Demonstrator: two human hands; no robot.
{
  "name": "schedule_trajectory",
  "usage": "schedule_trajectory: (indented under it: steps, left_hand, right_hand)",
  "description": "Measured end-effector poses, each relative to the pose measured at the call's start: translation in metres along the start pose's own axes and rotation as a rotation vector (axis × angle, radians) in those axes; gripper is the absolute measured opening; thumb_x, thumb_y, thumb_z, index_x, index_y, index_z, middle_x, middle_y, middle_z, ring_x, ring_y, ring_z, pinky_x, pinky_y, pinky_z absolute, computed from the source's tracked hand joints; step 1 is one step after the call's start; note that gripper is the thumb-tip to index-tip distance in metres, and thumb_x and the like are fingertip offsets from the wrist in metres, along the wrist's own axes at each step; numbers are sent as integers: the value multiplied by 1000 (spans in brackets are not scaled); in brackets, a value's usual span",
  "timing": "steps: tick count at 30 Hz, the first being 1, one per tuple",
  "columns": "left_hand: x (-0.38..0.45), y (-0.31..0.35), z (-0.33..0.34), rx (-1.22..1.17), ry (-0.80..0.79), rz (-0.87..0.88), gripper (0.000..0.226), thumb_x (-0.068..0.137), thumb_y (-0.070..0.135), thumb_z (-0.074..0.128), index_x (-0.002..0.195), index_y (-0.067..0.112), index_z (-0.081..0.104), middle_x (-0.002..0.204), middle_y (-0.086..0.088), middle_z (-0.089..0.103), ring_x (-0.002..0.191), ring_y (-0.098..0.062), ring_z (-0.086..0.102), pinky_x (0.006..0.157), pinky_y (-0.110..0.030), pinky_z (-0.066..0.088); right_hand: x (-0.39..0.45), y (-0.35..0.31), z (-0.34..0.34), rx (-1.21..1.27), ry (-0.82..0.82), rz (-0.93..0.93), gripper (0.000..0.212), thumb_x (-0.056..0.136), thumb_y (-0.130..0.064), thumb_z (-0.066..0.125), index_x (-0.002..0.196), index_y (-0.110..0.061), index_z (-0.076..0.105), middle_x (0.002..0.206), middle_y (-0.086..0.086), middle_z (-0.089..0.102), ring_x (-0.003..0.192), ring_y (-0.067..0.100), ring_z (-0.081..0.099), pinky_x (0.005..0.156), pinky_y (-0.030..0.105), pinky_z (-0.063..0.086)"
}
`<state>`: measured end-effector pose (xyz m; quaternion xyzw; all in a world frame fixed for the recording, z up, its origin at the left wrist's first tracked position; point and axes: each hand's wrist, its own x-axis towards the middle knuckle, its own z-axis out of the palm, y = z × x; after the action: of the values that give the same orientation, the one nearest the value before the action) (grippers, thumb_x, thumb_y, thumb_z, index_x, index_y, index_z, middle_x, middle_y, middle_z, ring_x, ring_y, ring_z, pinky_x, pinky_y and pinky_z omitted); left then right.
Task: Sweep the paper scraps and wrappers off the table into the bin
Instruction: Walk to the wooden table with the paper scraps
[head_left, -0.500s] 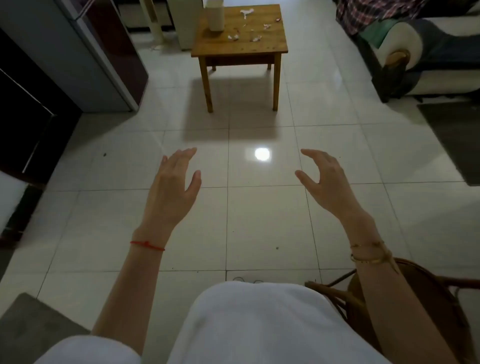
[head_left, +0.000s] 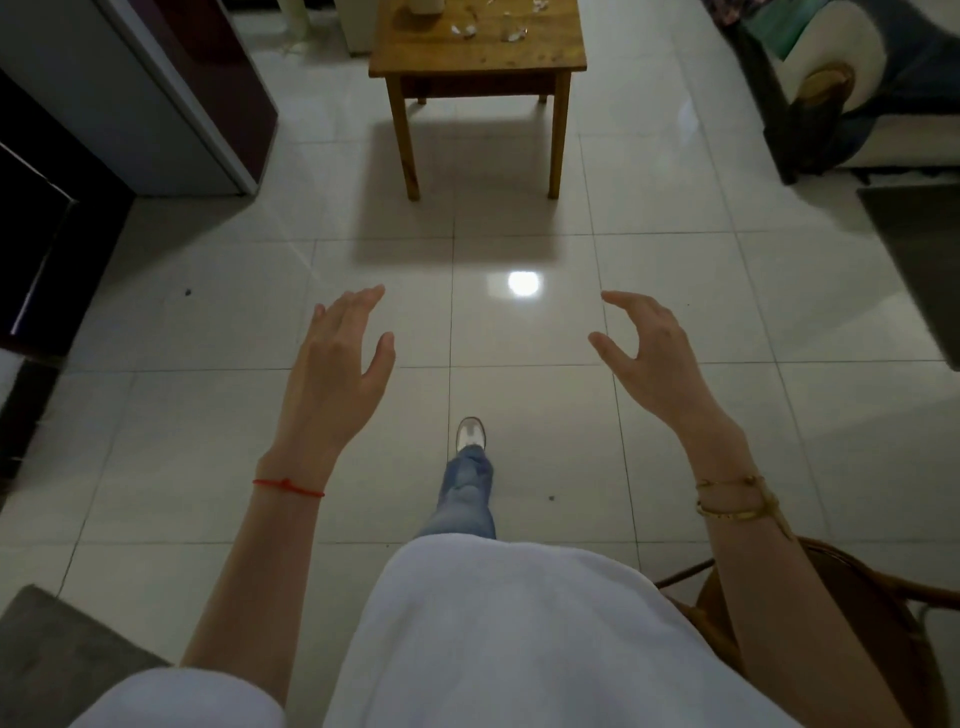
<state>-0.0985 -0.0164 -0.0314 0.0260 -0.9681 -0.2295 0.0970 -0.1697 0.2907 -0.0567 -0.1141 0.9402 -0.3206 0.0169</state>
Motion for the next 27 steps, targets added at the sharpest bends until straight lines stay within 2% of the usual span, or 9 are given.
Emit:
schedule_trajectory:
  steps: [11, 17, 27]
  left_hand:
    - [212, -58, 2, -17, 14, -2, 48, 95, 23, 45, 141, 14, 38, 142, -6, 47, 134, -20, 39, 119, -32, 15]
    - [321, -83, 9, -26, -66, 12, 48, 96, 26, 43, 142, 17, 36, 144, -4, 45, 136, -16, 37, 120, -33, 13]
    - [501, -122, 55, -22, -124, 10, 47, 96, 29, 41, 142, 23, 35, 144, 1, 44, 136, -13, 36, 119, -30, 12]
  right_hand:
    - [226, -21, 12, 14, 63, -23, 48, 93, -29, 59, 136, -13, 46, 137, 5, 52, 130, 21, 44, 107, 29, 29]
    - [331, -25, 24, 10, 72, -7, 48, 92, -30, 59, 136, -15, 46, 136, 3, 52, 129, 19, 44, 106, 27, 30]
    - [504, 7, 44, 18, 40, 39, 48, 92, -30, 59, 136, -15, 45, 137, 4, 52, 129, 18, 44, 106, 28, 31]
